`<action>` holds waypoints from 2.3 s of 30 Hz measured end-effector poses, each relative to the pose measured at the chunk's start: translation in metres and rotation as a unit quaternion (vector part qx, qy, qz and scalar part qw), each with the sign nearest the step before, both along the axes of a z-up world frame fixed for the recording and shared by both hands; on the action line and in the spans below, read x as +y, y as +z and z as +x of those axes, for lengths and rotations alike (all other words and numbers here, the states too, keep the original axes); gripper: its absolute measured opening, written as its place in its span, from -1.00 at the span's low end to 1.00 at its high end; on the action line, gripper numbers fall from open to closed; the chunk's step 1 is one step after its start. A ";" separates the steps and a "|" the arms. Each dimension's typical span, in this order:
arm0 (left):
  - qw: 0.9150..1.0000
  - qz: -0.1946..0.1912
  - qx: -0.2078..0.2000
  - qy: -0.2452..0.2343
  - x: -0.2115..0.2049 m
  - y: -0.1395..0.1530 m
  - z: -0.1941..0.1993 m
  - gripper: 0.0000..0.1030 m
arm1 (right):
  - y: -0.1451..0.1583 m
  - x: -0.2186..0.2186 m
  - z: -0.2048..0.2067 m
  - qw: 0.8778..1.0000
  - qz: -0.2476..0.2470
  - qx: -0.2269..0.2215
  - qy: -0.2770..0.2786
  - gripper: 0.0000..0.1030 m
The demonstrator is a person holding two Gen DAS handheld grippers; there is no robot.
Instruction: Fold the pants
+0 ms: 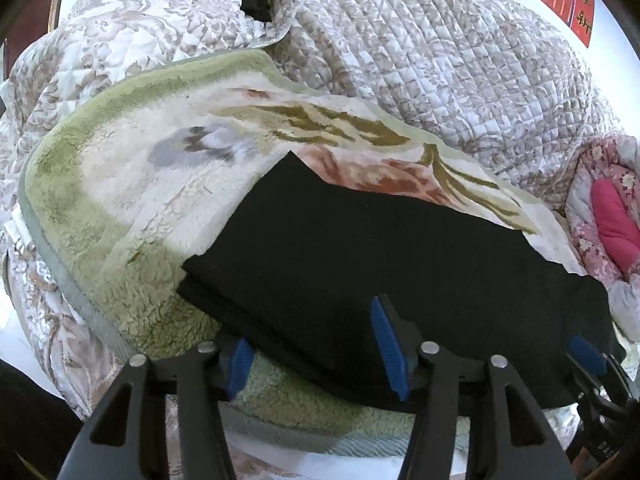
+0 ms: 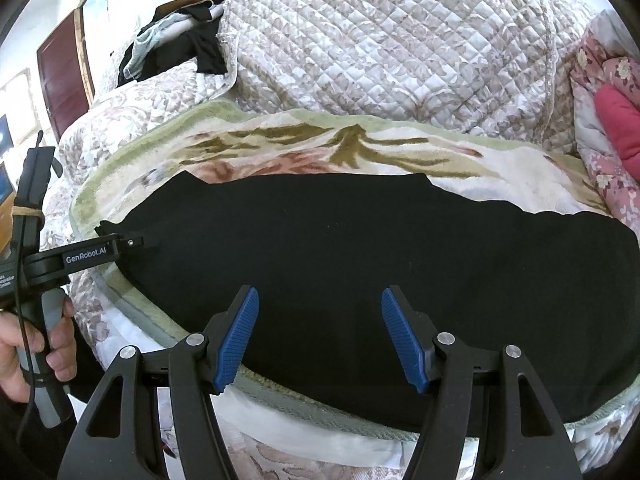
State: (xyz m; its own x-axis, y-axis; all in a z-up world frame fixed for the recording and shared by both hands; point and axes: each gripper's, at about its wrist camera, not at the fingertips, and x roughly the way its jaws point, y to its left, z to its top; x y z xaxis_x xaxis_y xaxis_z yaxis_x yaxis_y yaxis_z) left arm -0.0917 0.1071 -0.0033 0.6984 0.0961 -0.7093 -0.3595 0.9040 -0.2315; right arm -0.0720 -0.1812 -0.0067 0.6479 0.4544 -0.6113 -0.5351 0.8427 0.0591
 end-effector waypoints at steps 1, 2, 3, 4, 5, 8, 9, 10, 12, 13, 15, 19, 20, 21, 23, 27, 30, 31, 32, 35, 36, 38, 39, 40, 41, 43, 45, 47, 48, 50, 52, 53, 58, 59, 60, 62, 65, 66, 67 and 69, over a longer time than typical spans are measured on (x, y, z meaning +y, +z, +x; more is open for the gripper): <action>1.000 0.003 0.001 0.002 0.000 0.000 0.000 0.01 | 0.000 0.000 0.000 1.000 0.000 0.000 -0.001 0.25; 1.000 0.002 0.001 0.003 0.000 0.000 0.000 -0.02 | 0.000 -0.001 0.001 1.000 0.001 0.001 -0.003 0.25; 1.000 0.002 0.002 0.005 0.000 0.000 0.001 -0.05 | -0.001 -0.001 0.002 1.000 0.002 0.004 -0.005 0.25; 1.000 0.002 0.003 0.006 0.001 0.000 0.001 -0.15 | -0.002 -0.002 0.002 1.000 0.002 0.007 -0.007 0.25; 1.000 0.001 0.004 0.009 0.001 0.000 0.002 -0.23 | -0.002 -0.002 0.003 1.000 0.002 0.008 -0.008 0.25; 1.000 -0.005 0.008 0.013 0.006 0.000 0.004 -0.53 | -0.003 -0.004 0.004 1.000 0.001 0.012 -0.014 0.25; 1.000 -0.009 0.009 0.014 0.007 0.000 0.005 -0.58 | -0.003 -0.005 0.005 1.000 0.002 0.012 -0.016 0.25; 1.000 -0.017 0.010 0.013 0.009 0.000 0.005 -0.66 | -0.002 -0.007 0.005 1.000 0.002 0.011 -0.019 0.25; 0.999 -0.028 0.011 0.011 0.011 0.002 0.005 -0.76 | 0.001 -0.012 0.005 1.000 0.007 0.004 -0.030 0.25; 0.999 -0.033 0.009 0.008 0.011 0.004 0.005 -0.80 | 0.002 -0.014 0.005 0.999 0.008 0.002 -0.034 0.25; 0.999 -0.034 0.001 -0.002 0.006 0.013 0.003 -0.84 | 0.002 -0.022 0.007 0.999 0.012 0.002 -0.048 0.25; 0.998 -0.019 -0.031 -0.049 -0.014 0.042 0.009 -0.86 | 0.003 -0.043 0.014 0.996 0.031 0.019 -0.080 0.25; 0.997 -0.016 -0.038 -0.063 -0.020 0.049 0.012 -0.86 | 0.004 -0.050 0.015 0.995 0.039 0.021 -0.092 0.25; 0.996 -0.012 -0.045 -0.079 -0.028 0.056 0.016 -0.86 | 0.005 -0.054 0.016 0.994 0.043 0.021 -0.098 0.25; 0.992 0.000 -0.056 -0.117 -0.049 0.069 0.027 -0.86 | 0.009 -0.067 0.017 0.991 0.053 0.017 -0.121 0.25; 0.976 0.018 -0.063 -0.208 -0.102 0.081 0.051 -0.86 | 0.015 -0.097 0.017 0.982 0.076 0.010 -0.171 0.25; 0.956 0.027 -0.047 -0.288 -0.149 0.075 0.067 -0.86 | 0.018 -0.115 0.018 0.976 0.088 0.010 -0.201 0.25; 0.948 0.026 -0.035 -0.316 -0.164 0.068 0.070 -0.86 | 0.018 -0.121 0.019 0.973 0.091 0.011 -0.210 0.25; 0.940 0.024 -0.022 -0.340 -0.177 0.060 0.072 -0.86 | 0.018 -0.126 0.019 0.971 0.094 0.014 -0.217 0.25; 0.925 0.023 0.017 -0.378 -0.205 0.032 0.073 -0.85 | 0.016 -0.140 0.022 0.965 0.109 0.030 -0.237 0.25; 0.923 0.023 0.021 -0.384 -0.209 0.026 0.070 -0.85 | 0.014 -0.143 0.022 0.964 0.112 0.033 -0.240 0.25; 0.920 0.022 0.022 -0.391 -0.214 0.019 0.066 -0.84 | 0.013 -0.145 0.022 0.963 0.116 0.035 -0.240 0.25; 0.918 0.017 0.020 -0.397 -0.213 0.018 0.063 -0.83 | 0.014 -0.146 0.022 0.963 0.119 0.037 -0.240 0.25; 0.916 0.010 0.018 -0.402 -0.213 0.019 0.061 -0.72 | 0.014 -0.146 0.022 0.963 0.121 0.036 -0.240 0.25; 0.912 0.001 0.016 -0.410 -0.211 0.022 0.059 -0.57 | 0.014 -0.145 0.022 0.962 0.122 0.035 -0.240 0.25; 0.909 -0.017 0.002 -0.417 -0.208 0.030 0.055 -0.42 | 0.015 -0.144 0.023 0.963 0.123 0.032 -0.240 0.25; 0.910 -0.029 -0.017 -0.414 -0.201 0.040 0.048 -0.32 | 0.015 -0.141 0.024 0.964 0.125 0.034 -0.232 0.25; 0.912 -0.045 -0.038 -0.406 -0.187 0.050 0.043 -0.22 | 0.014 -0.139 0.024 0.966 0.131 0.040 -0.221 0.25; 0.916 -0.047 -0.045 -0.396 -0.179 0.054 0.041 -0.18 | 0.013 -0.136 0.025 0.967 0.136 0.048 -0.209 0.25; 0.929 -0.035 -0.051 -0.365 -0.161 0.057 0.044 -0.12 | 0.011 -0.131 0.026 0.969 0.148 0.061 -0.187 0.25; 0.944 -0.014 -0.051 -0.327 -0.141 0.055 0.050 -0.12 | 0.005 -0.125 0.029 0.969 0.164 0.089 -0.159 0.25; 0.952 -0.006 -0.042 -0.305 -0.131 0.051 0.053 -0.12 | 0.002 -0.120 0.031 0.969 0.171 0.105 -0.144 0.25; 0.969 -0.019 -0.015 -0.247 -0.098 0.031 0.062 -0.13 | -0.006 -0.098 0.042 0.973 0.149 0.133 -0.113 0.08; 0.969 -0.024 -0.013 -0.244 -0.096 0.028 0.064 -0.13 | -0.006 -0.095 0.046 0.975 0.142 0.133 -0.111 0.08; 0.970 -0.027 -0.010 -0.240 -0.094 0.025 0.064 -0.13 | -0.006 -0.090 0.054 0.975 0.134 0.138 -0.108 0.08; 0.971 -0.038 -0.005 -0.237 -0.093 0.019 0.065 -0.13 | -0.006 -0.087 0.065 0.975 0.129 0.142 -0.108 0.08; 0.971 -0.044 -0.006 -0.235 -0.092 0.017 0.065 -0.13 | -0.009 -0.084 0.083 0.974 0.134 0.154 -0.101 0.08; 0.971 -0.043 -0.007 -0.235 -0.092 0.018 0.064 -0.13 | -0.010 -0.083 0.088 0.972 0.141 0.161 -0.099 0.07; 0.971 -0.043 -0.007 -0.233 -0.091 0.018 0.064 -0.13 | -0.010 -0.082 0.089 0.972 0.141 0.162 -0.098 0.02; 0.972 -0.042 -0.009 -0.232 -0.090 0.018 0.063 -0.12 | -0.011 -0.077 0.091 0.973 0.134 0.164 -0.092 -0.20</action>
State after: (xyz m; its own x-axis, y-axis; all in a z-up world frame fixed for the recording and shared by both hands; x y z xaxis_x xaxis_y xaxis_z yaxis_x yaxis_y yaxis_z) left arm -0.0287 0.0167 0.0148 0.6646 -0.2898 -0.6887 0.0863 0.9453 -0.3146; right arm 0.0188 -0.2582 -0.0176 0.5234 0.5210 -0.6743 -0.2916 0.8531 0.4327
